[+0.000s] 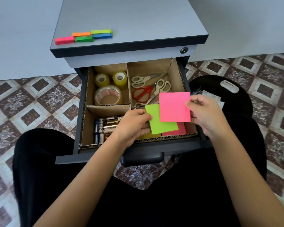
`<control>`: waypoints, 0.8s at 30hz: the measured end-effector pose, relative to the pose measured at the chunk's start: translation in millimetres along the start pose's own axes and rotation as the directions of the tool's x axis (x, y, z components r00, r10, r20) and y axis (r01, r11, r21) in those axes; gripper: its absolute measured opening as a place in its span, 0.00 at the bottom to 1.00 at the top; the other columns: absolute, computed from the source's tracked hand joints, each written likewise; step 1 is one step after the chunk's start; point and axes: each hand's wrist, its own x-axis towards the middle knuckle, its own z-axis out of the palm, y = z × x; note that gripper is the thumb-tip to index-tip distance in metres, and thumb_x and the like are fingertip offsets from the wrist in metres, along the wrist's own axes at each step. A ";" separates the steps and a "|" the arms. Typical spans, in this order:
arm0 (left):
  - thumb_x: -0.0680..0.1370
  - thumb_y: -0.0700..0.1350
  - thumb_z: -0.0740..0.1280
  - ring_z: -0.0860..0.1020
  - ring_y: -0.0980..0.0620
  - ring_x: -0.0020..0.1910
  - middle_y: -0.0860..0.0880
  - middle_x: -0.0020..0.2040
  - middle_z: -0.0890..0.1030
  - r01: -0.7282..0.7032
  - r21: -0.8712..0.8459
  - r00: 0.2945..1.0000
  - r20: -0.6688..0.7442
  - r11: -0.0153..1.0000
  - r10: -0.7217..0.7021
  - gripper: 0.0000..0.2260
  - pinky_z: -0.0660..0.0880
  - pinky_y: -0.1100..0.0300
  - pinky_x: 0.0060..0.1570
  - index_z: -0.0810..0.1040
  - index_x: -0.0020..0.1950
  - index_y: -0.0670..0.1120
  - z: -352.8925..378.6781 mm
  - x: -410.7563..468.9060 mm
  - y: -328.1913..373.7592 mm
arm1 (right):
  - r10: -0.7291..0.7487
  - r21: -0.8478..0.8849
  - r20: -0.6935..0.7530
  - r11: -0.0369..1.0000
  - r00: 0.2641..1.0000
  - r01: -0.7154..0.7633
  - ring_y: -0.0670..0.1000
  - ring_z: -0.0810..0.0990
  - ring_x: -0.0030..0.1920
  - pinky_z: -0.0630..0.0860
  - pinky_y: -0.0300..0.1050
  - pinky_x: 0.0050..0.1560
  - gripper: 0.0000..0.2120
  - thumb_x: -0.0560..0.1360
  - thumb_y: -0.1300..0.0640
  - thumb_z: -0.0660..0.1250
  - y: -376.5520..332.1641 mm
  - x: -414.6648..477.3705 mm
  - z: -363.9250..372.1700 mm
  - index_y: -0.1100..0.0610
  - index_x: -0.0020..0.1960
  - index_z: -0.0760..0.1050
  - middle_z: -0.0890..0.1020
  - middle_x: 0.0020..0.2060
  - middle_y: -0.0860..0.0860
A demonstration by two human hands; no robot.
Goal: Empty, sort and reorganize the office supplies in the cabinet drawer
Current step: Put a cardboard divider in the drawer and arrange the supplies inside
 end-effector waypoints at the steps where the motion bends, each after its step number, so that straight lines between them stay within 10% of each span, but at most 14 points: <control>1: 0.79 0.32 0.57 0.82 0.54 0.34 0.46 0.40 0.82 0.025 0.032 0.999 0.023 0.999 -0.026 0.10 0.80 0.62 0.36 0.76 0.46 0.41 3.2 1.8 -1.9 | -0.012 0.033 -0.037 0.999 0.999 0.013 0.56 0.81 0.51 0.80 0.45 0.38 0.10 0.78 0.64 0.62 -1.6 1.0 -4.7 0.54 0.41 0.75 0.80 0.49 0.57; 10: 0.79 0.35 0.59 0.79 0.48 0.47 0.43 0.47 0.79 0.132 0.380 0.990 -0.089 0.916 -0.106 0.10 0.77 0.60 0.44 0.75 0.40 0.44 32.6 32.8 -14.2 | -0.034 0.156 -0.141 0.986 0.989 0.057 0.57 0.81 0.53 0.81 0.41 0.35 0.09 0.78 0.64 0.62 -6.6 9.7 -15.9 0.55 0.42 0.74 0.80 0.54 0.60; 17: 0.75 0.39 0.62 0.75 0.46 0.38 0.43 0.35 0.77 0.076 0.556 0.987 -0.159 0.828 0.016 0.06 0.77 0.44 0.53 0.75 0.40 0.45 27.3 34.9 -23.0 | -0.020 0.178 -0.127 0.983 0.992 0.043 0.56 0.82 0.51 0.81 0.40 0.34 0.08 0.79 0.64 0.62 -0.6 10.6 -14.6 0.55 0.43 0.74 0.80 0.53 0.59; 24: 0.75 0.38 0.62 0.79 0.41 0.49 0.39 0.51 0.78 0.087 0.587 0.982 -0.189 0.805 0.032 0.19 0.77 0.47 0.55 0.69 0.66 0.40 24.9 32.6 -23.2 | -0.027 0.201 -0.121 0.978 0.992 0.051 0.55 0.82 0.50 0.81 0.39 0.34 0.08 0.79 0.64 0.61 -0.8 9.6 -15.3 0.56 0.43 0.74 0.80 0.51 0.58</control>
